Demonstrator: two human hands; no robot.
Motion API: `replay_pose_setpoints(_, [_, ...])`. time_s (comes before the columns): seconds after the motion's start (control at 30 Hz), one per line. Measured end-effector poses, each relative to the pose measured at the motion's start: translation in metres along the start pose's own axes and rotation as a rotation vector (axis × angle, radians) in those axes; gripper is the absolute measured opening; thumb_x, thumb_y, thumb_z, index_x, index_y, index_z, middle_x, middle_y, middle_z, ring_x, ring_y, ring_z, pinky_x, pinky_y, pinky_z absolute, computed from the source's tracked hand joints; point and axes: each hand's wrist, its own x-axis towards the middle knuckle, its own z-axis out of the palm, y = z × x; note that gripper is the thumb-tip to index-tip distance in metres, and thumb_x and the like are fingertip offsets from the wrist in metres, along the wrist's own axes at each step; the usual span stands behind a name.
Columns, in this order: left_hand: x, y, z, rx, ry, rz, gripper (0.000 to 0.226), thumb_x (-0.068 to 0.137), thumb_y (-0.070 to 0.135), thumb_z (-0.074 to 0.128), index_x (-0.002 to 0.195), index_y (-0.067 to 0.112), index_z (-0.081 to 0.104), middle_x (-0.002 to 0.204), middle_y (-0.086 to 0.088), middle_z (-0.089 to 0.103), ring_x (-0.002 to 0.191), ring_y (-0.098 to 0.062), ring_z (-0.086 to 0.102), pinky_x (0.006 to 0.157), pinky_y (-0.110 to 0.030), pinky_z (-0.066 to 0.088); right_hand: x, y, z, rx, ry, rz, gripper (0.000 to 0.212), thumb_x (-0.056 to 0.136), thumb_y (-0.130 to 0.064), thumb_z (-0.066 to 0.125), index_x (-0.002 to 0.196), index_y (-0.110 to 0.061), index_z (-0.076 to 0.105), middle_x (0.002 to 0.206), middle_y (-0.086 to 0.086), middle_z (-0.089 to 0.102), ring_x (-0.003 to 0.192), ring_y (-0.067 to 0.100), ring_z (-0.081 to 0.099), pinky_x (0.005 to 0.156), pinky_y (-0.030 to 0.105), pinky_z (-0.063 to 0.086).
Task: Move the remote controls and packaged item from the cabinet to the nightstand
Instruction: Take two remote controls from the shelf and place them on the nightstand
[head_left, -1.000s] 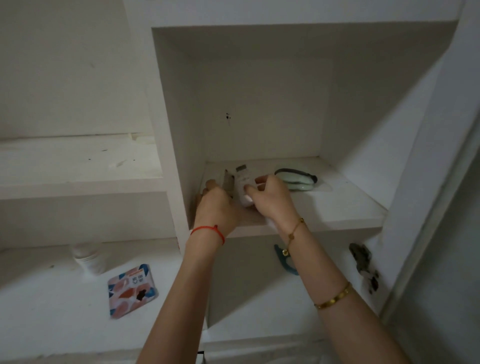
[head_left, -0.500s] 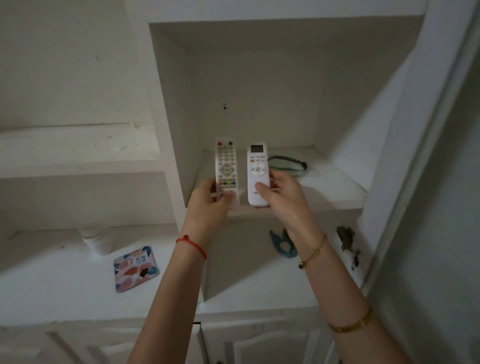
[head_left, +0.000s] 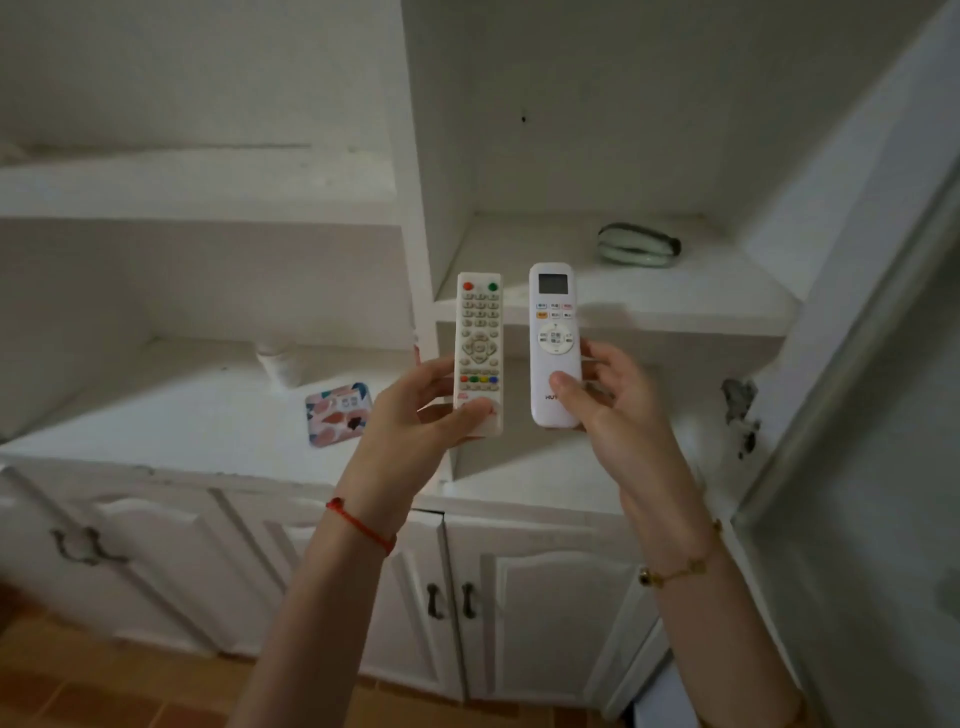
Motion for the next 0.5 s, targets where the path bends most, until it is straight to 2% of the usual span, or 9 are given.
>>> replay_pose_setpoints(0.13, [-0.030, -0.019, -0.016, -0.008, 0.021, -0.057, 0.042, 0.085, 0.000, 0.067, 0.126, 0.007, 0.060, 0.113, -0.011, 0.072, 0.102, -0.028, 0.070, 0.083, -0.034, 0.060, -0.026, 0.016, 0.008, 0.009, -0.058, 0.037, 0.032, 0.089, -0.010, 0.065, 0.112, -0.029, 0.055, 0.111, -0.005, 0.066, 0.099, 0.013, 0.066, 0.085, 0.036, 0.055])
replay_pose_setpoints(0.27, [-0.057, -0.036, -0.031, -0.038, 0.054, -0.118, 0.044, 0.084, -0.001, 0.067, 0.126, 0.006, 0.059, 0.112, -0.013, 0.072, 0.099, -0.026, 0.071, 0.081, -0.032, 0.060, -0.051, 0.027, 0.019, -0.042, -0.138, 0.094, 0.036, 0.089, -0.014, 0.064, 0.123, -0.022, 0.055, 0.114, -0.007, 0.065, 0.098, 0.008, 0.067, 0.082, 0.030, 0.056])
replay_pose_setpoints(0.5, [-0.093, -0.057, -0.058, -0.112, 0.108, -0.212, 0.049, 0.081, 0.003, 0.069, 0.128, 0.006, 0.055, 0.109, -0.015, 0.074, 0.100, -0.028, 0.072, 0.082, -0.033, 0.059, -0.076, 0.048, 0.046, -0.079, -0.262, 0.155, 0.036, 0.089, -0.014, 0.064, 0.123, -0.025, 0.055, 0.112, -0.009, 0.066, 0.093, 0.003, 0.068, 0.071, 0.020, 0.056])
